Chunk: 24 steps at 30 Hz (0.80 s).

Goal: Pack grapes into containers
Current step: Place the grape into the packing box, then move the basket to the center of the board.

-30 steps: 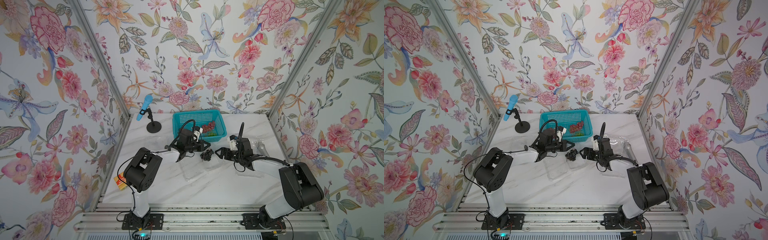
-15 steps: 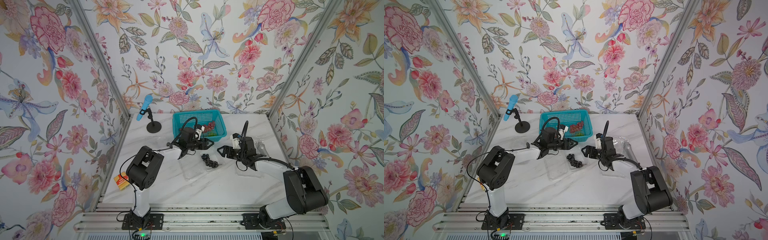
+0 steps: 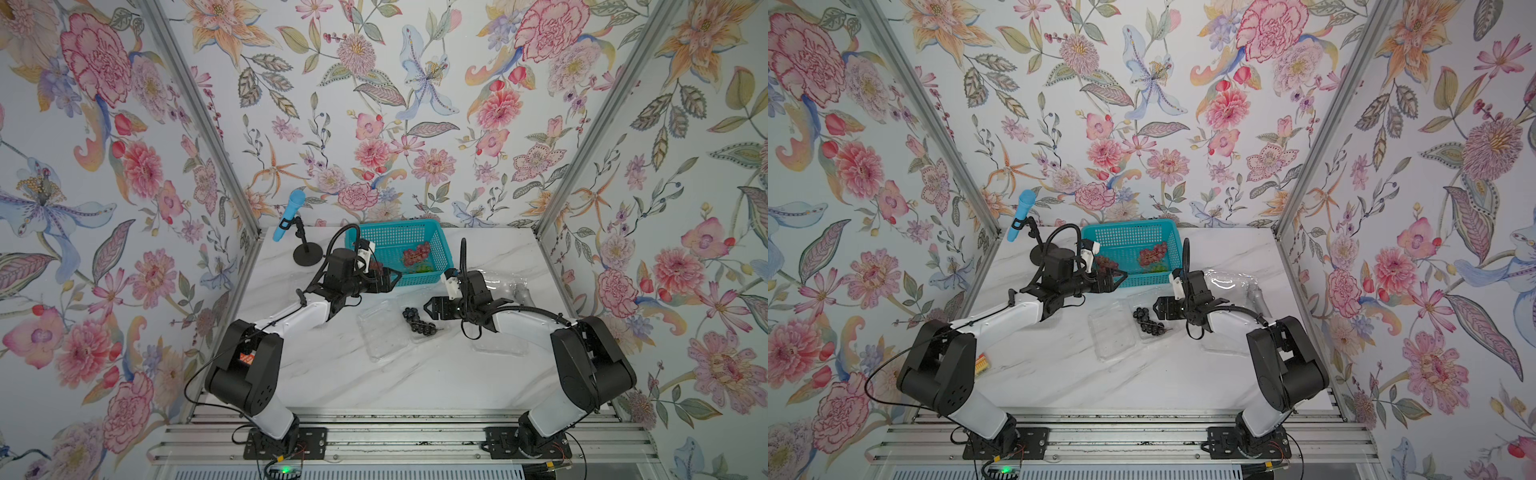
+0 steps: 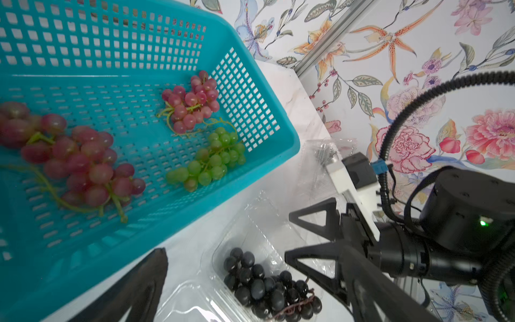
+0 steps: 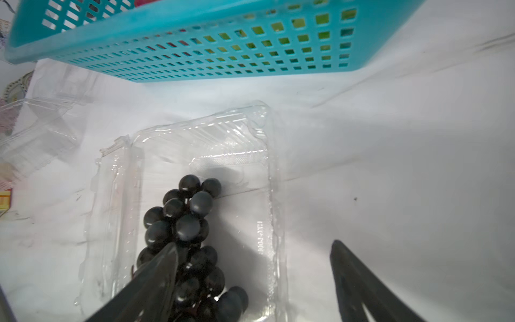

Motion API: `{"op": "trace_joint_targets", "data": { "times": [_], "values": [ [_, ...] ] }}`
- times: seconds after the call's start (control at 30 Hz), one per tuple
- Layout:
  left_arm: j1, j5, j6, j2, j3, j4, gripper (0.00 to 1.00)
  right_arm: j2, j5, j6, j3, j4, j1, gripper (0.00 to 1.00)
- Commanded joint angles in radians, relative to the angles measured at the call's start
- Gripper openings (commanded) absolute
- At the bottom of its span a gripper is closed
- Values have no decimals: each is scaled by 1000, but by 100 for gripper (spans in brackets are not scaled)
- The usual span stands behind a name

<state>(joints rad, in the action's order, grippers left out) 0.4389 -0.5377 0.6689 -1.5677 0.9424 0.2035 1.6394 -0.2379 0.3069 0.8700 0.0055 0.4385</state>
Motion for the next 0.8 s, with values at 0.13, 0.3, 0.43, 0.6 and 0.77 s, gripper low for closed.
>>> {"op": "trace_joint_targets", "data": {
  "times": [0.13,0.3,0.43,0.6,0.77],
  "values": [
    [9,64,19,118,-216,-71,100,56,84,-23,59,-55,26,70],
    [10,89,17,146,-253,-109,100,95,114,-14,83,-58,64,61],
    [8,97,15,111,-250,-99,100,123,142,10,102,-59,81,57],
    [0,112,12,34,-162,-70,100,131,160,33,112,-62,86,55],
    [-26,122,17,-70,-42,-17,100,99,124,64,91,-47,49,63]
  ]
}}
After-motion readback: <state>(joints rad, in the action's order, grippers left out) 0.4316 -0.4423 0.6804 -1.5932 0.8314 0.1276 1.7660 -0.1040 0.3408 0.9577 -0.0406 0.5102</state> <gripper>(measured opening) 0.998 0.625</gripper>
